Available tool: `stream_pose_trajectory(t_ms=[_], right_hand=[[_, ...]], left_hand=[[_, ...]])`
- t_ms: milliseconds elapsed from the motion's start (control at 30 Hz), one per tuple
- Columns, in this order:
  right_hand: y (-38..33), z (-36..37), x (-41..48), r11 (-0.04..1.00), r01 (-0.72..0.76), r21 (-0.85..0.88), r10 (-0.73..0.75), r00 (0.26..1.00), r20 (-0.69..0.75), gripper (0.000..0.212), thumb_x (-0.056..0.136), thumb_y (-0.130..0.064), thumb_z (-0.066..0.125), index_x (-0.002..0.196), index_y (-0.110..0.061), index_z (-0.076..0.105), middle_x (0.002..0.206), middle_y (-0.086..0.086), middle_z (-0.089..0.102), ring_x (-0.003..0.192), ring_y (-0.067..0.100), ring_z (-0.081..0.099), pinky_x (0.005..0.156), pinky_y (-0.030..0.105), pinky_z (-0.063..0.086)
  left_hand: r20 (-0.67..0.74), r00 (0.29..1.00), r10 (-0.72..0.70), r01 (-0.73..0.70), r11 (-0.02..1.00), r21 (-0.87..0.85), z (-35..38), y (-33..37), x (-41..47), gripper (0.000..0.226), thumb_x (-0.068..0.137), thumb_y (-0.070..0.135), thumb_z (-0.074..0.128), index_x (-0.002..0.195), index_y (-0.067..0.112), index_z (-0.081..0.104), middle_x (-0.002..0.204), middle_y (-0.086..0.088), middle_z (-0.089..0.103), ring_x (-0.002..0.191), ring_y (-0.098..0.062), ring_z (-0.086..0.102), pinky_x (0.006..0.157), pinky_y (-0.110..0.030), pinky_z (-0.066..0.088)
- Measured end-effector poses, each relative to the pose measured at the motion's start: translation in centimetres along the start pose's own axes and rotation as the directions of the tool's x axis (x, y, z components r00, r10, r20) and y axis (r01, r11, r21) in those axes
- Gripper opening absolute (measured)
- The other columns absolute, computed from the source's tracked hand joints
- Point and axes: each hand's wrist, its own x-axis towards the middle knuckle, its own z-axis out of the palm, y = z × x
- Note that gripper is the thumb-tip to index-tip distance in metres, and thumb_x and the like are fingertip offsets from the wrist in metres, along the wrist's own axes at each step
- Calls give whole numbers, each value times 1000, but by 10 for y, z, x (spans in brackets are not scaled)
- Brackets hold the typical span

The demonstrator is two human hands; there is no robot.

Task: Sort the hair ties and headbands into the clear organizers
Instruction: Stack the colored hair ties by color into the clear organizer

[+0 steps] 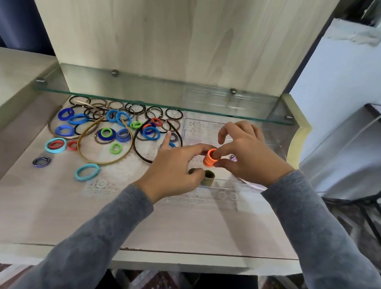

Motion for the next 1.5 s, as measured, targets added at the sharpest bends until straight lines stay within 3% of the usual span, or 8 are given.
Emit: stream_pose_trajectory(t_ms=[200, 367, 467, 767, 867, 967, 1133, 1500], right_hand=[[13, 4, -10, 998, -64, 3, 64, 997, 39, 18, 84, -39, 68, 101, -38, 74, 113, -4, 48, 117, 22, 34, 107, 45, 18], [20, 9, -11, 995, -95, 3, 93, 983, 157, 21, 85, -49, 63, 103, -42, 71, 113, -8, 46, 115, 18, 31, 107, 41, 16], [21, 11, -5, 993, -117, 17, 109, 959, 262, 20, 86, -47, 64, 105, -42, 70, 116, -7, 45, 117, 17, 30, 105, 39, 16], [16, 15, 7, 995, -104, 2, 93, 901, 423, 17, 87, -43, 64, 102, -42, 70, 114, -6, 47, 116, 20, 32, 103, 39, 22], [15, 11, 8, 994, -106, -13, 99, 869, 485, 21, 91, -30, 58, 106, -42, 68, 121, -4, 47, 120, 23, 32, 104, 39, 23], [15, 8, 8, 993, -88, -74, 115, 825, 553, 44, 91, -11, 49, 114, -45, 63, 128, -4, 45, 126, 25, 30, 107, 41, 25], [12, 9, 5, 989, -106, -107, 149, 798, 584, 51, 91, -8, 45, 121, -47, 58, 131, -5, 43, 129, 29, 29, 108, 49, 30], [-4, 4, 2, 987, -149, -66, 157, 766, 623, 52, 86, -3, 45, 126, -33, 60, 133, -1, 40, 130, 28, 25, 107, 44, 27]], left_hand=[[-49, 986, 158, -151, 980, 131, 20, -19, -1, 61, 86, 49, 47, 145, 36, 40, 145, 15, 51, 144, -5, 33, 123, -49, -9], [-82, 952, 296, -280, 945, 168, 30, -31, -8, 62, 85, 43, 57, 143, 27, 43, 146, 14, 49, 147, -10, 30, 121, -58, 9], [-73, 938, 339, -320, 928, 189, 32, -34, -8, 63, 84, 39, 61, 143, 24, 45, 147, 12, 49, 146, -10, 31, 122, -55, 10], [-28, 945, 326, -312, 924, 221, 35, -37, -8, 64, 84, 35, 61, 144, 27, 39, 144, 14, 50, 142, -10, 39, 122, -53, 12], [-34, 947, 320, -303, 922, 241, 35, -38, -8, 63, 83, 32, 61, 143, 26, 42, 137, 13, 54, 136, -9, 46, 122, -54, 13], [-37, 947, 318, -300, 922, 243, 36, -39, -7, 62, 83, 31, 62, 142, 27, 42, 133, 13, 56, 129, -7, 50, 122, -52, 13], [-25, 950, 312, -298, 926, 229, 36, -39, -6, 62, 84, 32, 61, 143, 28, 40, 134, 14, 55, 127, -6, 51, 123, -50, 10], [-4, 945, 327, -317, 919, 235, 35, -39, -6, 51, 85, 30, 60, 134, 27, 49, 133, 17, 55, 130, -5, 49, 122, -52, 10]])
